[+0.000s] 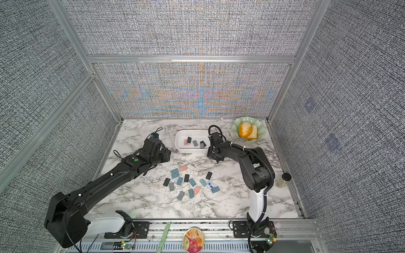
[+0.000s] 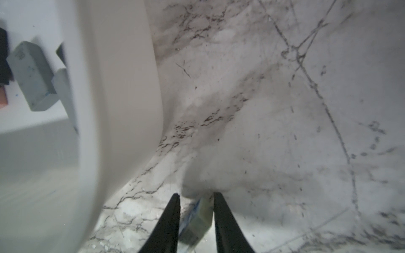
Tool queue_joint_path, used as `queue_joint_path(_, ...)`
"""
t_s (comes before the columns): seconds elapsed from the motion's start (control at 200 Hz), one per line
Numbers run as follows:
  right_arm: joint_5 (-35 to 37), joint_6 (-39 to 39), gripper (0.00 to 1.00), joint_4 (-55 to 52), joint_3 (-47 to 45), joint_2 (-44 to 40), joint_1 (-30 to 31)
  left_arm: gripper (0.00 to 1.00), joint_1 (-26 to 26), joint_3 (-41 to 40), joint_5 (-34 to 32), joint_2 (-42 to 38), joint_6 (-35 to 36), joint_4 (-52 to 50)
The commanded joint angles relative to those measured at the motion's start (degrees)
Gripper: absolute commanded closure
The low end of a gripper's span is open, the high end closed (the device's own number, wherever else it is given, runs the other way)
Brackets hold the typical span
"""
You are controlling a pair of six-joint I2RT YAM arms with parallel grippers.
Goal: Put the eraser in the storage box
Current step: Pick up the eraser from the center of the board.
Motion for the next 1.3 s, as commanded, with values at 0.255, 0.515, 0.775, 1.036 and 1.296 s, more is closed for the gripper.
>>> queue_joint_path(0.255, 0.0, -0.4, 0.72, -2.6, -0.2, -1.3, 0.6, 0.59, 0.0, -0.9, -0.4, -1.0, -0.2, 0.4)
queue_joint_path(0.515, 1.6, -0.9, 0.62, -4.0, -0.1, -1.9, 1.6, 0.59, 0.0, -1.1, -0.4, -1.1, -0.1, 0.5)
queue_joint_path(0.775, 1.5, -0.6, 0.64, -4.3, -0.3, -1.6, 2.0, 0.59, 0.0, -1.4, -0.4, -1.3, -0.1, 0.5)
queue_joint_path(1.036, 1.5, -0.4, 0.81, -4.3, -0.5, -1.6, 2.3, 0.59, 0.0, -1.6, -0.5, -1.5, -0.2, 0.5)
queue_joint_path(1.296, 2.1, -0.8, 0.86, -5.1, -0.5, -2.5, 2.4, 0.59, 0.0, -2.0, -0.8, -2.1, -0.4, 0.4)
